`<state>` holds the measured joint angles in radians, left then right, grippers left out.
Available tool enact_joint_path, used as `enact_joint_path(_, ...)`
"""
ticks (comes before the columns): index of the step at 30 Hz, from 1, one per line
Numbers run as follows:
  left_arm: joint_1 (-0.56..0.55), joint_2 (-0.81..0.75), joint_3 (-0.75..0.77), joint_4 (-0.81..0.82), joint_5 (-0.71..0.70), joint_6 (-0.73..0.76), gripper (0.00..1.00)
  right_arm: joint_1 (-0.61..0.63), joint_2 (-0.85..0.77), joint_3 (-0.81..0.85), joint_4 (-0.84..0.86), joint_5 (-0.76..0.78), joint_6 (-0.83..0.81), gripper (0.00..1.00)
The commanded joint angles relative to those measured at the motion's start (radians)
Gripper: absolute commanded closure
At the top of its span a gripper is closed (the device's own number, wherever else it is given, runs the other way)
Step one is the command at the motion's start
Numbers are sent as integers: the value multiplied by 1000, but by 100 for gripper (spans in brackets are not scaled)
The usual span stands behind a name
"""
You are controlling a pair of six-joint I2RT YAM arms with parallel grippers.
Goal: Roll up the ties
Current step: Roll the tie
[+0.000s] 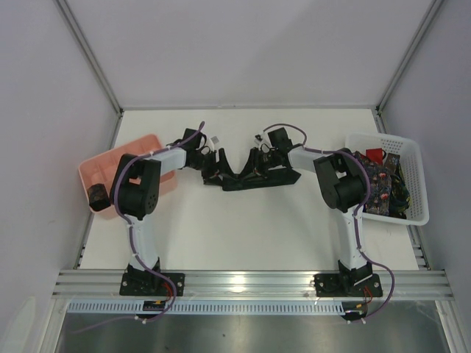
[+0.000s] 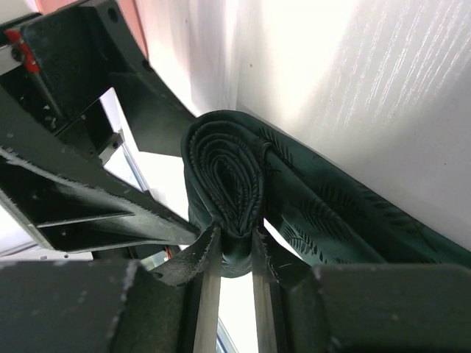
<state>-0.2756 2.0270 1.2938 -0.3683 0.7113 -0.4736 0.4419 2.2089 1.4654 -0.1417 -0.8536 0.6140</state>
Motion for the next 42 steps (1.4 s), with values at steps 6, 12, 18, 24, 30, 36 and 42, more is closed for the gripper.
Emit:
enact_joint_path(6, 29, -152, -1, -7, -3, -14, 29, -8, 0, 73, -21, -9, -36, 75)
enact_joint_path(12, 35, -125, 119, -58, -35, -13, 31, -9, 38, 176, -120, 2, -105, 60)
enact_joint_path(18, 35, -63, 70, -115, 27, -66, 30, -15, 69, 228, -153, 24, -79, 47)
enact_joint_path(24, 39, -48, 10, -132, -42, -19, 21, -22, 72, 201, -128, 45, -42, 43)
enact_joint_path(30, 56, -80, 27, -144, -79, 24, 20, -42, 49, 153, -90, 48, -2, 41)
enact_joint_path(36, 59, -126, 3, -139, -44, 33, 17, -74, 8, 107, -95, 91, 84, 40)
enact_joint_path(42, 59, -204, -73, -110, 8, 41, 17, -101, -31, 41, -1, 67, 191, 40)
